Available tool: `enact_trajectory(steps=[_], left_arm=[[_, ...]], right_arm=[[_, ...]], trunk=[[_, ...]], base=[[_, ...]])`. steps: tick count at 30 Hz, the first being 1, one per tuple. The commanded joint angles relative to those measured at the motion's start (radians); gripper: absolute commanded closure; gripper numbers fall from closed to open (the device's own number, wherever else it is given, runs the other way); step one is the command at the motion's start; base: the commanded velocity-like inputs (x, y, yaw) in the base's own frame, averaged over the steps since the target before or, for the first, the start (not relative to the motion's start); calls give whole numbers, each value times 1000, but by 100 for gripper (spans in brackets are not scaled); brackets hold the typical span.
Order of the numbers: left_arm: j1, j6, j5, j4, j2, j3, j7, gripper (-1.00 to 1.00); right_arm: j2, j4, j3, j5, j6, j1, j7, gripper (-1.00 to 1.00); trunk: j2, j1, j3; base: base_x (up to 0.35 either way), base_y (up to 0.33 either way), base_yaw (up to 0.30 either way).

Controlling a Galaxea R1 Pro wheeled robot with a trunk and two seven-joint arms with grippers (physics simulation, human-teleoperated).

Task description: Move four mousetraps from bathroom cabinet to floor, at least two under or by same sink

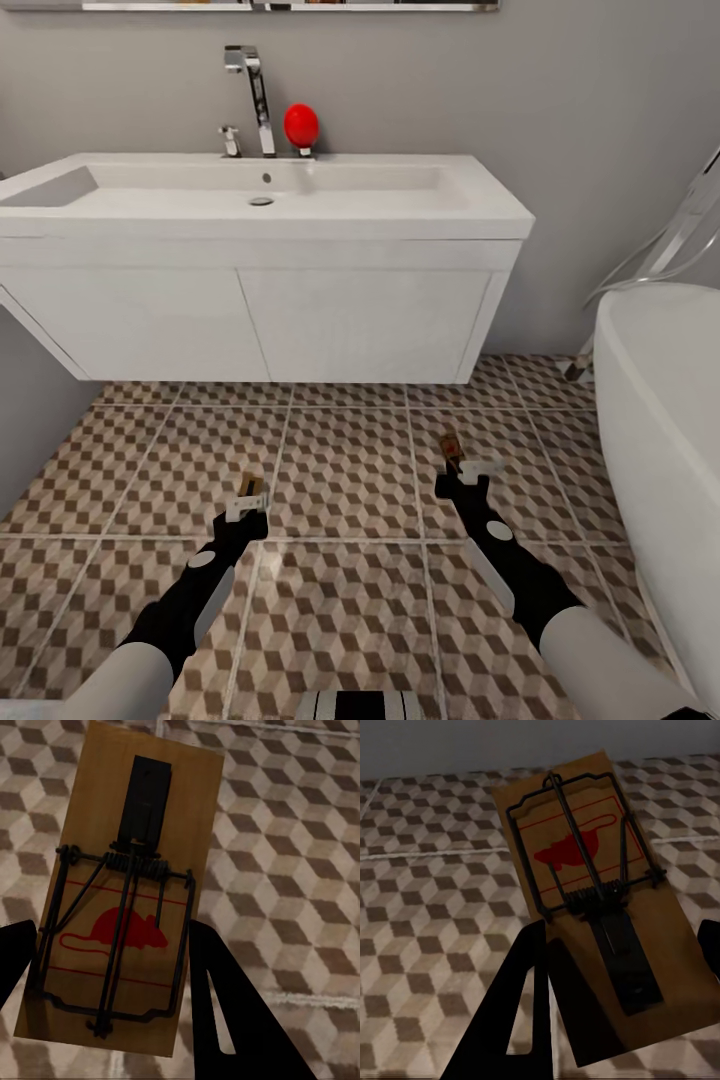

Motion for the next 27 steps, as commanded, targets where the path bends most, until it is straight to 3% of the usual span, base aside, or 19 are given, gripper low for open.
enact_trajectory(steps=[1,27], left_arm=[[0,-1,9,0,1,-5,0,100],[0,-1,9,0,1,-5,0,100]], right_arm=[[-2,0,8,-11,-5,-1,-9,100],[-2,0,9,-11,-5,-1,-9,100]], trunk=[[-8,4,-5],[-183,100,-129]], base=[[0,0,0],[0,0,0]])
